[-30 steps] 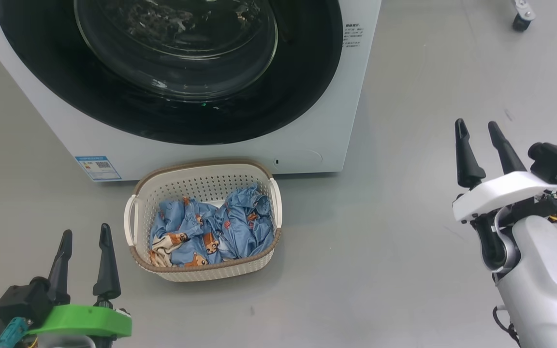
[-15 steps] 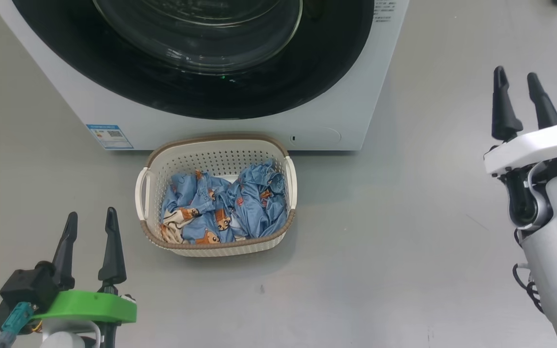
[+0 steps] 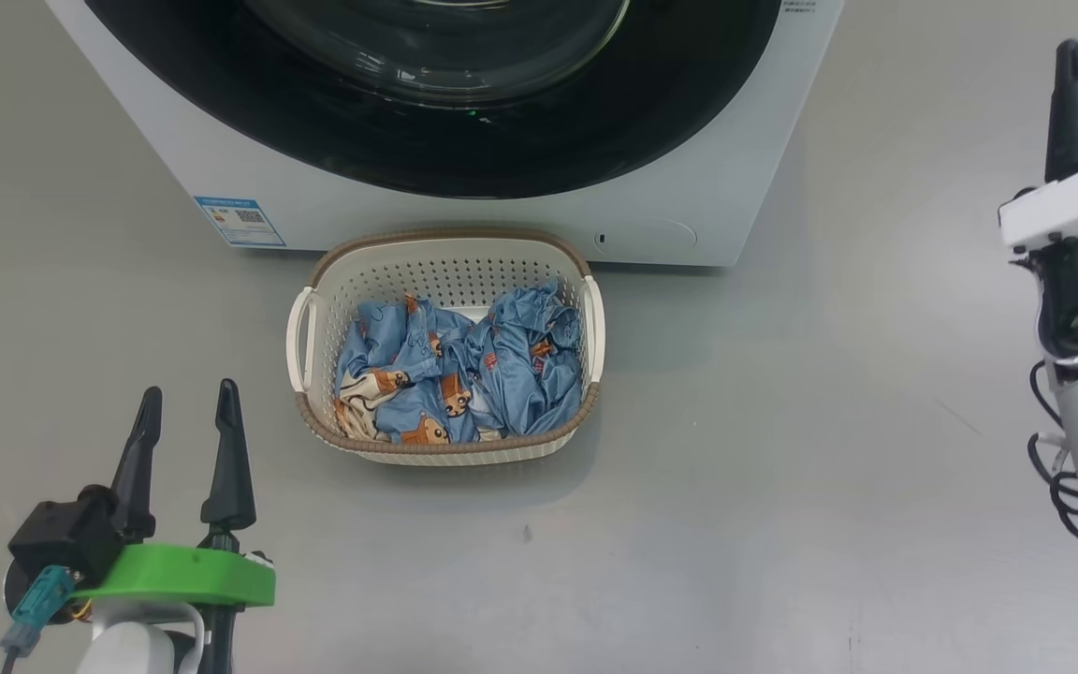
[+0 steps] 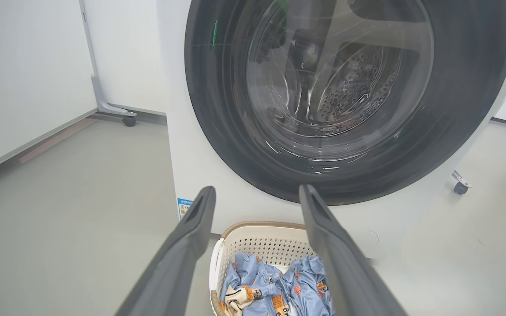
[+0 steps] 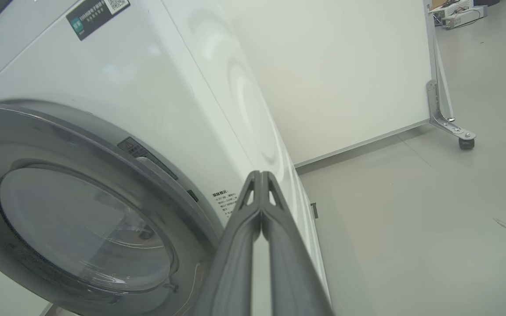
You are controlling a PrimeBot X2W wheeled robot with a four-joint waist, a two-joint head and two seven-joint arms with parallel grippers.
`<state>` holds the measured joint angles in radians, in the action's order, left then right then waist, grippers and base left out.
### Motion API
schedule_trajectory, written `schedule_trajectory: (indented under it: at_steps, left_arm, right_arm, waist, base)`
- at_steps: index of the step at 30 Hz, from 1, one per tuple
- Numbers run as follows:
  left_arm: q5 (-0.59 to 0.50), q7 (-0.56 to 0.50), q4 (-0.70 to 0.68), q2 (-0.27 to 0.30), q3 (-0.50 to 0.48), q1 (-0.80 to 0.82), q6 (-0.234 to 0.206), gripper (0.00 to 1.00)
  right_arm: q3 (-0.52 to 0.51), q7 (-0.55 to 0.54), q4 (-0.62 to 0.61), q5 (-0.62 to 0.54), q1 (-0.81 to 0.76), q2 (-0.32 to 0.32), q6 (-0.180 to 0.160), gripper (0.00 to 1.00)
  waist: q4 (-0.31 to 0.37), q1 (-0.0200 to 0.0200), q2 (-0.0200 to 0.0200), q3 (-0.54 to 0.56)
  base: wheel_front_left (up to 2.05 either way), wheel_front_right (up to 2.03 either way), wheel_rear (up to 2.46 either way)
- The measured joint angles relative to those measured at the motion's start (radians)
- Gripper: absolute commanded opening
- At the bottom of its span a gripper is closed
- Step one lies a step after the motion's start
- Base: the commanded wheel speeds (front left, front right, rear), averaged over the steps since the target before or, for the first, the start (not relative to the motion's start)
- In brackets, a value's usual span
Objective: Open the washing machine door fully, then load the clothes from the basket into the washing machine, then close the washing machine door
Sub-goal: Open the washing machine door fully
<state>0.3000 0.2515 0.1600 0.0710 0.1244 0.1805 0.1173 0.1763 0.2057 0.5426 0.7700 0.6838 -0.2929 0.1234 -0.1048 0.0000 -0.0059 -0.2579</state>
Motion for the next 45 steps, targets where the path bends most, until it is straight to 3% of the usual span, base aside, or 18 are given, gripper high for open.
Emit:
schedule_trajectory:
  at_steps: [20, 35, 45]
  left_arm:
    - [0.0, 0.0, -0.041, -0.008, 0.005, 0.048, 0.004, 1.0]
    - [0.008, 0.0, -0.06, -0.031, 0.015, 0.086, 0.005, 1.0]
    - [0.025, 0.0, -0.058, -0.037, 0.041, 0.102, 0.005, 1.0]
  right_arm:
    - [-0.107, -0.234, 0.01, 0.417, 0.171, -0.033, 0.0, 0.0]
    - [-0.03, -0.463, -0.017, 0.484, 0.316, -0.11, 0.0, 0.0]
    - [0.023, -0.569, -0.051, 0.52, 0.395, -0.125, 0.0, 0.0]
  waist:
    - [-0.036, 0.0, 0.0, -0.103]
    - [-0.08, 0.0, 0.0, -0.19]
    - [-0.112, 0.0001, 0.0, -0.239]
  base:
    - [0.0, 0.0, 0.0]
    - [0.0, 0.0, 0.0]
    - [0.0, 0.0, 0.0]
